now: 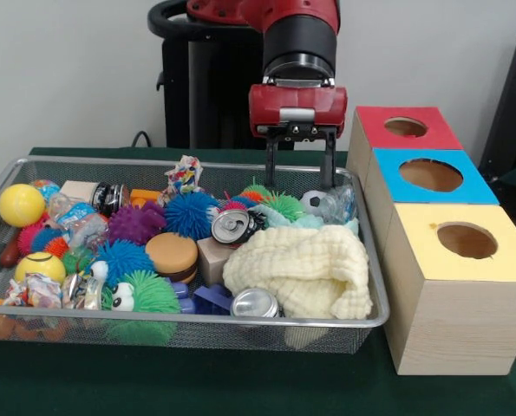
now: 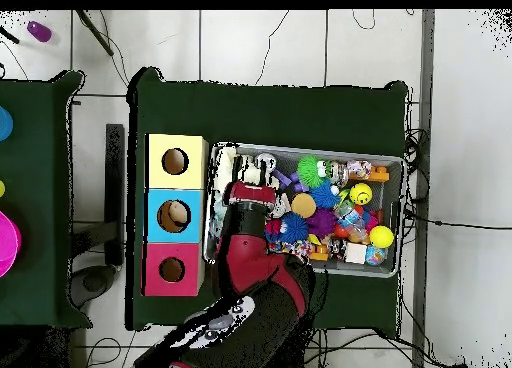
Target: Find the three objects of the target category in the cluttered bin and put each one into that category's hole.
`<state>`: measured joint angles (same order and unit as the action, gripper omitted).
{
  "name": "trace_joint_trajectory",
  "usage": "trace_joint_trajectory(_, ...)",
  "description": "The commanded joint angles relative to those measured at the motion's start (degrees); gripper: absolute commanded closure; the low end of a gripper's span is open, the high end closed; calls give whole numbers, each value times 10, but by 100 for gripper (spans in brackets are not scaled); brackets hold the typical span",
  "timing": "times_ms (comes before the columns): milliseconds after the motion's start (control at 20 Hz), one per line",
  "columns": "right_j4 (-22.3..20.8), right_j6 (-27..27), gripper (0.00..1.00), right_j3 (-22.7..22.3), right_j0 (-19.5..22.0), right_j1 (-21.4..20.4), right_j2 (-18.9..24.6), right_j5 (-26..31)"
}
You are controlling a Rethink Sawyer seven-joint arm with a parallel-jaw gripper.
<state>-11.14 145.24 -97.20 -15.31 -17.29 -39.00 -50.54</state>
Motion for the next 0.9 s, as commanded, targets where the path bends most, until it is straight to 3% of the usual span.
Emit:
trace_joint_trajectory(50,72,-88,0,40,21,73,14,-134)
trace_joint_trajectory(200,68,-82,0,34,14,78,2,-121)
trace_joint_trajectory(400,35,-60,0,-27,-25,32,-40,-64)
trace_joint_trajectory(550,-23,-33,0,-81,-64,-10,-64,-19)
trace_joint_trajectory(750,-36,-22,0,-126,-97,-29,-88,-1)
trace_joint_trajectory(900,-50,-18,0,-135,-113,-47,-104,18)
